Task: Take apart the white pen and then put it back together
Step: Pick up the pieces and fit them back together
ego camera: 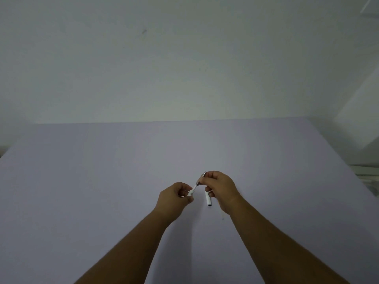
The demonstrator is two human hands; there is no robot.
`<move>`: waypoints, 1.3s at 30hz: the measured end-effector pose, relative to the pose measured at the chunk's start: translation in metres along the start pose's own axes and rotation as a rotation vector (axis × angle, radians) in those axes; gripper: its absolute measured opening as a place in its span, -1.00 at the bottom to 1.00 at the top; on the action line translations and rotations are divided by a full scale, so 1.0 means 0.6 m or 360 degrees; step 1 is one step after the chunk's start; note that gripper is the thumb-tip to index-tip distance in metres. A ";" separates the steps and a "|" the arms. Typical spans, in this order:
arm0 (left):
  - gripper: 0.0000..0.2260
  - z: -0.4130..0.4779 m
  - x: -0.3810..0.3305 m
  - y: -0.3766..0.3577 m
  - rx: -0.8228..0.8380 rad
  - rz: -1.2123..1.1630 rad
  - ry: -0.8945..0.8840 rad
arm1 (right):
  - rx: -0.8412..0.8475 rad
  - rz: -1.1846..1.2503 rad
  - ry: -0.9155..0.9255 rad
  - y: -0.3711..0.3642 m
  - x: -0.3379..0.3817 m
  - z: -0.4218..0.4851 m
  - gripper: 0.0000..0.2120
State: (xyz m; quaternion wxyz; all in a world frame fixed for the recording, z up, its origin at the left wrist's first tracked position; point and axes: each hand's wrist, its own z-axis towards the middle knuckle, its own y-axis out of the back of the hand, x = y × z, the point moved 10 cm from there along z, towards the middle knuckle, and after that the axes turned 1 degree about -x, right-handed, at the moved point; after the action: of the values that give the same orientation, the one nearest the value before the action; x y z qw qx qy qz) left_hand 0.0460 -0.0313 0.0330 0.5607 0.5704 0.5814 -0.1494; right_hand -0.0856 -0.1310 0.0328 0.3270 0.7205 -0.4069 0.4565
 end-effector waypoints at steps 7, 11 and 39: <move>-0.84 0.000 -0.010 0.001 -0.0019 0.0052 -0.0040 | 0.0135 -0.0165 0.0016 -0.019 -0.007 -0.006 -0.90; -0.85 0.002 -0.019 0.006 -0.0029 0.0074 -0.0097 | 0.0160 -0.0177 -0.0007 -0.016 -0.012 -0.002 -0.94; -0.88 0.010 -0.042 0.013 -0.0027 0.0148 -0.0126 | 0.0153 -0.0202 -0.0034 -0.022 -0.010 0.007 -0.74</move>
State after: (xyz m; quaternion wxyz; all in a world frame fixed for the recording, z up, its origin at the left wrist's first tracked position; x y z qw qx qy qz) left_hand 0.0481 -0.0461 0.0552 0.5944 0.5857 0.5328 -0.1408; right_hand -0.0736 -0.1268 0.0240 0.3160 0.7645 -0.3415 0.4462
